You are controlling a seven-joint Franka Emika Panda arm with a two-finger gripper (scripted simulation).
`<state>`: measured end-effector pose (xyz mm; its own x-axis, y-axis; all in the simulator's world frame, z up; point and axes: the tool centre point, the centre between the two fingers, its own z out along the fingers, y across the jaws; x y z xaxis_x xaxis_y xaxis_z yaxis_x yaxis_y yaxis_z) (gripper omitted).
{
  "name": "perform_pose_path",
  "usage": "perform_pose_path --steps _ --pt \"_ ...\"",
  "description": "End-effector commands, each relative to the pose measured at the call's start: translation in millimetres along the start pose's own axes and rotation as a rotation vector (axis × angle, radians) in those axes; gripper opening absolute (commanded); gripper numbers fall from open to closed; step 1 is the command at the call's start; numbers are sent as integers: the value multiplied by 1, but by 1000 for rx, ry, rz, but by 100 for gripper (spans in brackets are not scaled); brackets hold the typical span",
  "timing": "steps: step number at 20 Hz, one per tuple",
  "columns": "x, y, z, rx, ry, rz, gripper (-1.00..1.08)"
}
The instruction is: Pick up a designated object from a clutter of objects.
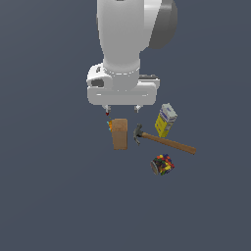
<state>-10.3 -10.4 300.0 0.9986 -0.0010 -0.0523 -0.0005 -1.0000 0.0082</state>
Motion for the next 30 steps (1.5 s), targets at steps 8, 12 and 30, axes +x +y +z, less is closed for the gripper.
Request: perform_pose_path --steps 8,12,30 --pt "-2 -18 -8 -24 10 -44 100" --pt "-3 -20 -11 -27 12 -44 100" --pt "15 -80 79 -55 21 -400 100"
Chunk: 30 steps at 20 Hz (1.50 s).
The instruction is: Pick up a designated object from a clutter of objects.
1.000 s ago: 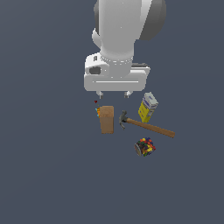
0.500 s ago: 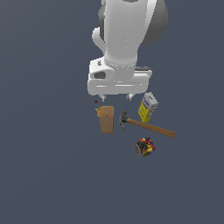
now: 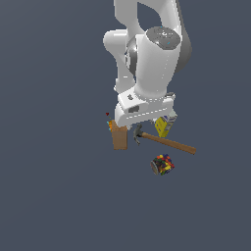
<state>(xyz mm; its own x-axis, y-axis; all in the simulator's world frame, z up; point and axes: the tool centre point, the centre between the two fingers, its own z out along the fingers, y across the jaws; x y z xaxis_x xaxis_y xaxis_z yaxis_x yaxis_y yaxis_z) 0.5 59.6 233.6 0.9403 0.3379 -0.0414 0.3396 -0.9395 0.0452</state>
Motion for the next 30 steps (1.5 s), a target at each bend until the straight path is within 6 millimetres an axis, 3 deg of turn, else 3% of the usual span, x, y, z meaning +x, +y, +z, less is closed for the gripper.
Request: perform_pose_path --steps 1,9,15,22,30 --pt "7 -17 23 -3 4 -96 100" --pt "18 -81 99 3 26 -423 100" --pt "15 -118 137 16 42 -593 100" --pt "11 -141 158 28 54 -692 100" --pt "11 -142 164 28 54 -697 100"
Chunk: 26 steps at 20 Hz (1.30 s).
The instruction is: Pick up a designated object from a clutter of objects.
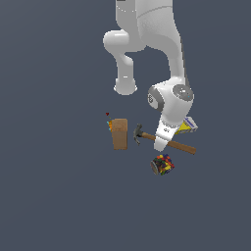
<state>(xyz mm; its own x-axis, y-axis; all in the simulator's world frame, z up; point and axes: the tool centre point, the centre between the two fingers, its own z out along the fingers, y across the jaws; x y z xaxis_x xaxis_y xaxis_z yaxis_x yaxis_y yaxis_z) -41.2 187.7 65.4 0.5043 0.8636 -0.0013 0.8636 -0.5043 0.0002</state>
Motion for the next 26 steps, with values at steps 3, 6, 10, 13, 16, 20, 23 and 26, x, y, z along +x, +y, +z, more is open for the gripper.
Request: perform_pose_path --steps 3,6,10,13,16,20,23,26 --pt "0 -1 12 0 0 -2 100" --pt "0 -1 27 0 0 -4 100" --pt "0 -1 42 0 1 -5 100" --pt "0 -1 48 0 1 -6 100" --pt "0 -1 49 0 1 -6 -100" --pt "0 -1 49 0 1 -6 -100" --pt "0 -1 49 0 1 -6 -100" --pt "4 4 38 -15 14 -2 -100"
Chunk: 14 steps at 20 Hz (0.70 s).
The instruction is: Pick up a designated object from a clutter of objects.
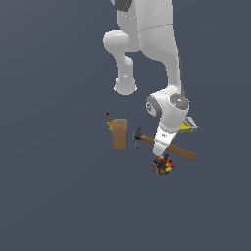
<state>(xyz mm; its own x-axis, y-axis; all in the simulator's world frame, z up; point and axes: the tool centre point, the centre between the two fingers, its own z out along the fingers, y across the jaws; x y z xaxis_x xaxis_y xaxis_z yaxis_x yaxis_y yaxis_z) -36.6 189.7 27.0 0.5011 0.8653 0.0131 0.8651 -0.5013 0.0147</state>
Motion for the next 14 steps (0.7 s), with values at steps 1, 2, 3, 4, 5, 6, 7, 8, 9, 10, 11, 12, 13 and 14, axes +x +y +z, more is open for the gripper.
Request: perform_pose_path --steps 1,2,3,4,5,6,7,8,9,10,11,12,13,14 --pt "0 1 -1 0 0 1 -100" --pt "0 1 -2 0 0 1 -100" --pt "0 1 -3 0 0 1 -100" --pt "0 1 -5 0 0 1 -100" --pt "0 2 -8 0 0 1 -100" --pt "1 2 -11 0 0 1 -100" --pt "1 2 -14 0 -1 1 -100" --pt "2 3 -19 0 -1 1 -100" --pt "2 4 -24 0 -1 1 -100" --pt "3 4 -29 1 -1 0 -100" --pt "4 5 -35 1 -1 0 -100" --pt "5 6 -42 1 -2 0 -100" --pt "6 7 -49 1 -2 0 -100" --pt "7 8 -56 2 -2 -1 -100"
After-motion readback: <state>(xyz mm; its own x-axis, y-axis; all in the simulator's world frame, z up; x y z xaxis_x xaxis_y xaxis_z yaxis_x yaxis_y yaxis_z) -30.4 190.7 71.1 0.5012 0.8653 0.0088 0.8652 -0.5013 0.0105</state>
